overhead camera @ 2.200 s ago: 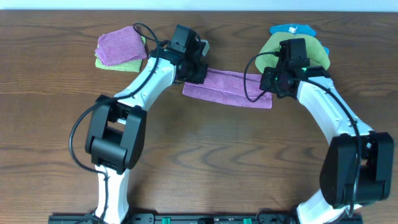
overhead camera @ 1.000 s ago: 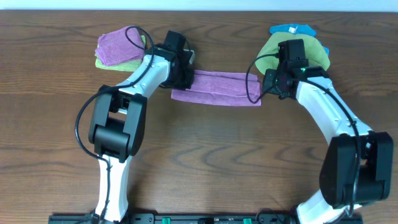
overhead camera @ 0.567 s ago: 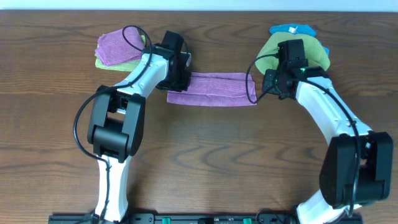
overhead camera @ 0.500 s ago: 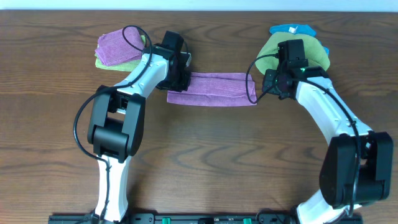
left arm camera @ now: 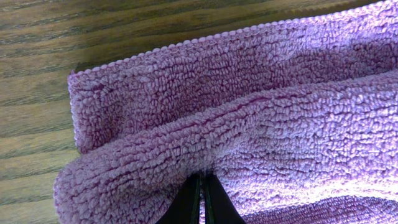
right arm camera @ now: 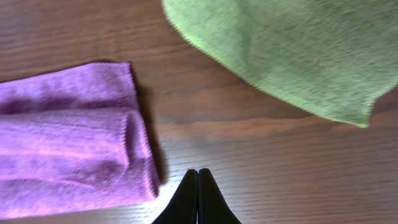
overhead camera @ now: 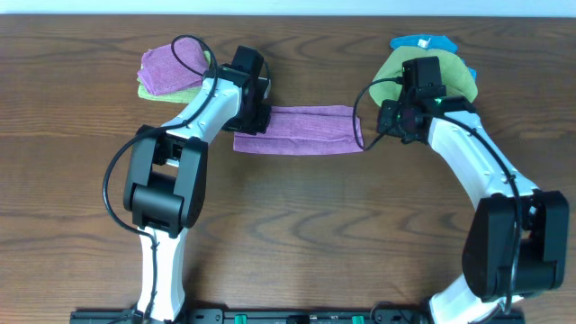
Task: Fold the cloth
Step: 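Hold the left end with the left gripper and release the right gripper, then move the right gripper to the folded strip's right end and grasp it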
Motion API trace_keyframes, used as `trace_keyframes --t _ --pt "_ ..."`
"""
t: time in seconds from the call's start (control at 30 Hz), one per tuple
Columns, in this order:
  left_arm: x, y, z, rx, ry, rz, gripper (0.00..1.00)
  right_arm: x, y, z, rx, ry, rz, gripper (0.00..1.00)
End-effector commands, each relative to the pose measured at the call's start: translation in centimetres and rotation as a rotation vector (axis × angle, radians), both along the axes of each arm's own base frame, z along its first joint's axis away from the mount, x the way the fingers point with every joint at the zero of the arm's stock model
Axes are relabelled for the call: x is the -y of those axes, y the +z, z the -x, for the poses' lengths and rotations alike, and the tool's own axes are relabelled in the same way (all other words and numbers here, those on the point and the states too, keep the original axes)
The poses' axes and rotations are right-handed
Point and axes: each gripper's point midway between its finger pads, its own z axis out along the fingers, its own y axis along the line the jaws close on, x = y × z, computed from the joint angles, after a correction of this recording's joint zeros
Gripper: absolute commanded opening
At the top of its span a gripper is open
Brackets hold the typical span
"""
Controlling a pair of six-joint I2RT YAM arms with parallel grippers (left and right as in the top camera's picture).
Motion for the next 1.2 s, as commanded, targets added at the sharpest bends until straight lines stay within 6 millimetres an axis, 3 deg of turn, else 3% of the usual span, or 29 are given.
trace_keyframes --t 0.0,0.13,0.27,0.33,0.43,0.53,0.63,0.8,0.9,1.17 --pt "-0.5 0.6 0.2 0.013 -0.007 -0.025 0.06 -0.8 0.4 0.6 -0.011 -0.014 -0.094 0.02" --pt "-0.3 0.6 0.2 0.019 -0.011 -0.023 0.06 -2.2 1.0 -0.1 0.027 0.047 -0.226 0.02" --pt "-0.3 0.6 0.1 0.020 -0.011 -0.022 0.06 -2.8 1.5 0.6 0.021 0.116 -0.263 0.02" --pt "-0.2 0.6 0.1 0.022 -0.012 -0.021 0.06 -2.8 3.1 0.7 0.057 0.123 -0.260 0.01" --pt "0.0 0.7 -0.1 0.029 -0.013 -0.010 0.06 -1.7 7.2 0.7 0.166 0.118 -0.225 0.02" --pt "0.5 0.8 -0.1 0.028 -0.018 0.021 0.06 0.8 10.9 3.9 0.213 0.089 -0.090 0.02" --pt "0.7 0.8 -0.2 0.028 -0.006 0.029 0.06 1.1 12.0 6.7 0.255 0.090 -0.085 0.02" --pt "0.8 0.9 -0.2 0.027 -0.007 0.038 0.06 1.0 11.5 12.1 0.333 0.075 -0.121 0.02" --pt "0.8 0.9 -0.2 0.028 -0.007 0.038 0.06 -0.2 10.7 13.7 0.381 0.097 -0.200 0.02" --pt "0.8 0.9 -0.2 0.028 -0.007 0.038 0.06 -3.1 6.2 12.4 0.401 0.117 -0.420 0.01"
